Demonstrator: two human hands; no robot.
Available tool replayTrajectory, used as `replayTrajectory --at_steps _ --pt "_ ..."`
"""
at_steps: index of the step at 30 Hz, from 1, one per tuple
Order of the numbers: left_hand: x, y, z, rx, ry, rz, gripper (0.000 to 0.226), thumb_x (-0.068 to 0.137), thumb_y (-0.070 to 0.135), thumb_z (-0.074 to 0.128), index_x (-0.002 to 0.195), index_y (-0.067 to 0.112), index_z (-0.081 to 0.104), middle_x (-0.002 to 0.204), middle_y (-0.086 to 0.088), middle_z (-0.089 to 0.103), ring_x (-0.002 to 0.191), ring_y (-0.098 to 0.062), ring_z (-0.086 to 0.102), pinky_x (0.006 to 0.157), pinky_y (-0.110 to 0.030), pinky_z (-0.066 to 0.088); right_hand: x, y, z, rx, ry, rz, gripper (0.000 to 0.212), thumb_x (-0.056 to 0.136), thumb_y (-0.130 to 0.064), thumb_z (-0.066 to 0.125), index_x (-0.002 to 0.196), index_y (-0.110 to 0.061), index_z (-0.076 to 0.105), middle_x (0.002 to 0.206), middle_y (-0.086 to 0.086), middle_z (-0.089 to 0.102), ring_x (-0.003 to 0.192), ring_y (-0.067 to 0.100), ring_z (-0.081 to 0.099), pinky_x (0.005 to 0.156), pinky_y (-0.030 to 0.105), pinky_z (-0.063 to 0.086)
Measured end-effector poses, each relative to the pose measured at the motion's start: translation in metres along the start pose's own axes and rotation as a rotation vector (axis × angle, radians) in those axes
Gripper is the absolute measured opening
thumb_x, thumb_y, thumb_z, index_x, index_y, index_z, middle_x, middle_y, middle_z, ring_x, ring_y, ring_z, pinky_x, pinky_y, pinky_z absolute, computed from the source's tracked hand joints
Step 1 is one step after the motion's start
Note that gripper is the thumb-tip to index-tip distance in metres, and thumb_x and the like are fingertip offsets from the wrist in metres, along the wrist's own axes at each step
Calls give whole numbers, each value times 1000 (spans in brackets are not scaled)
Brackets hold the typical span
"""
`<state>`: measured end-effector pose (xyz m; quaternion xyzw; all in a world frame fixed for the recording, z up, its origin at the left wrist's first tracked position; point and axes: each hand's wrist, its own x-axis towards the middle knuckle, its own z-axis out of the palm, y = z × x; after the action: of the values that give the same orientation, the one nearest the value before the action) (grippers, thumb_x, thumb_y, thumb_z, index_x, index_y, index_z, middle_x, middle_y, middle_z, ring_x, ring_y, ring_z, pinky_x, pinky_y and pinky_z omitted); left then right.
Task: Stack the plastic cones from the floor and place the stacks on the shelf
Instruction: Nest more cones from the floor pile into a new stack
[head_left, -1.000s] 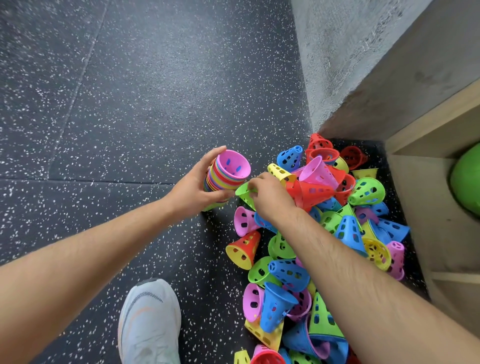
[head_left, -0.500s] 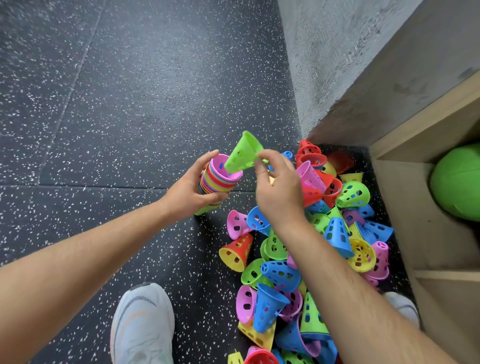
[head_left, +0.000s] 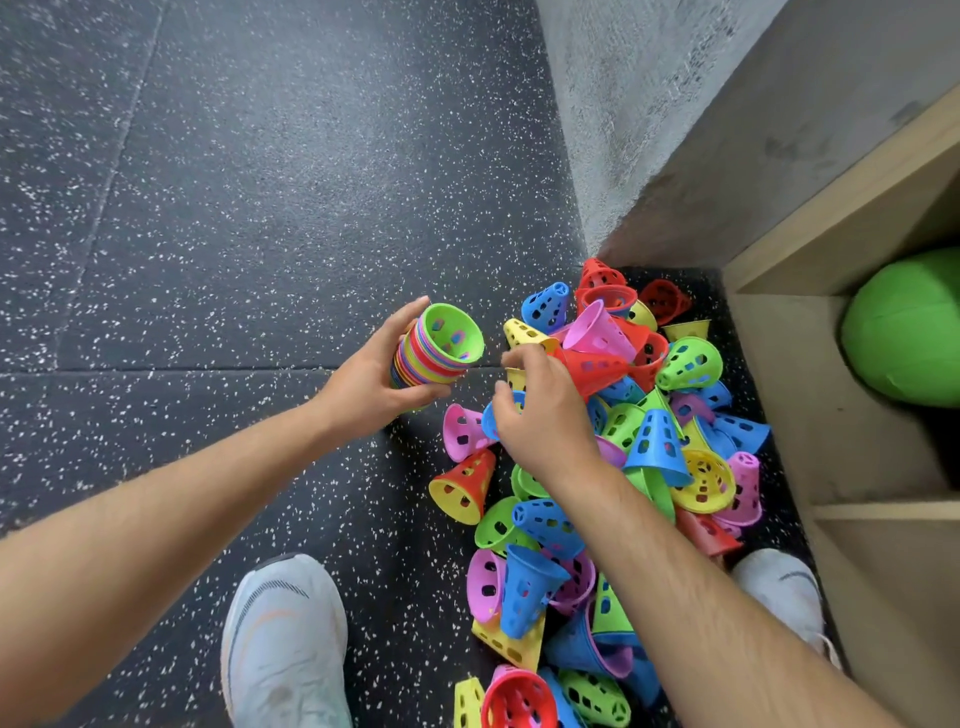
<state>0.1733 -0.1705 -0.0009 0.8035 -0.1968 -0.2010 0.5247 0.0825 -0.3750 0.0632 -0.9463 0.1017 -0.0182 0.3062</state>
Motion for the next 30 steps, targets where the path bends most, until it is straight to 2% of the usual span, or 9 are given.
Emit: replayTrajectory --at_steps 2,5,10,13,15,17,20,24,30 --pt "0 -1 0 26 5 -3 101 78 36 91 153 57 27 146 22 53 131 2 56 121 -42 39 -5 9 0 -145 -92 -1 19 89 -17 58 107 -15 63 106 1 62 112 21 50 97 41 43" --pt "0 1 0 55 3 -5 98 79 35 91 152 56 29 145 24 53 131 2 55 121 -42 39 -10 14 1 -376 -223 -48 28 87 -25 60 114 -21 66 119 -4 63 122 21 44 106 36 37" --pt "-1 3 1 27 -23 0 99 73 49 88 153 53 30 146 22 54 132 -2 57 121 -46 39 -11 17 4 -554 -262 -114 34 89 -35 61 118 -20 70 141 -3 50 134 24 32 113 35 22" --pt "-2 3 1 12 -24 9 99 71 54 85 153 52 30 147 23 53 134 -4 56 121 -48 38 -9 19 7 -601 -288 -130 34 92 -39 59 118 -21 71 143 -2 49 137 26 30 114 36 20" --pt "-2 3 0 11 -22 17 99 72 54 85 153 50 30 148 21 53 134 -5 56 122 -48 38 -9 23 11 -616 -277 -143 30 94 -37 59 111 -20 75 140 0 53 136 29 33 114 39 24" --pt "-3 4 0 8 -20 23 98 73 51 85 154 48 30 147 20 54 133 -3 56 122 -46 37 -9 28 16 -602 -210 -161 22 93 -32 62 98 -16 77 128 4 62 128 34 42 108 44 33" --pt "-3 4 0 0 -14 22 97 76 42 88 154 46 30 147 21 54 132 -2 56 121 -46 39 -9 32 19 -465 8 -189 20 93 -29 61 86 -15 72 105 5 68 110 35 55 90 45 48" --pt "-3 3 0 -10 -2 12 97 79 36 89 154 48 29 146 22 54 131 -2 58 120 -48 40 -4 16 6 -320 290 -205 25 98 -32 49 90 -17 67 92 -1 65 86 28 59 65 36 47" --pt "-3 2 -1 -22 -1 8 97 77 39 87 154 50 29 147 20 53 131 -6 58 117 -50 43 18 -5 -17 7 526 -137 18 102 -25 56 102 -12 70 99 5 64 87 26 62 75 40 51"
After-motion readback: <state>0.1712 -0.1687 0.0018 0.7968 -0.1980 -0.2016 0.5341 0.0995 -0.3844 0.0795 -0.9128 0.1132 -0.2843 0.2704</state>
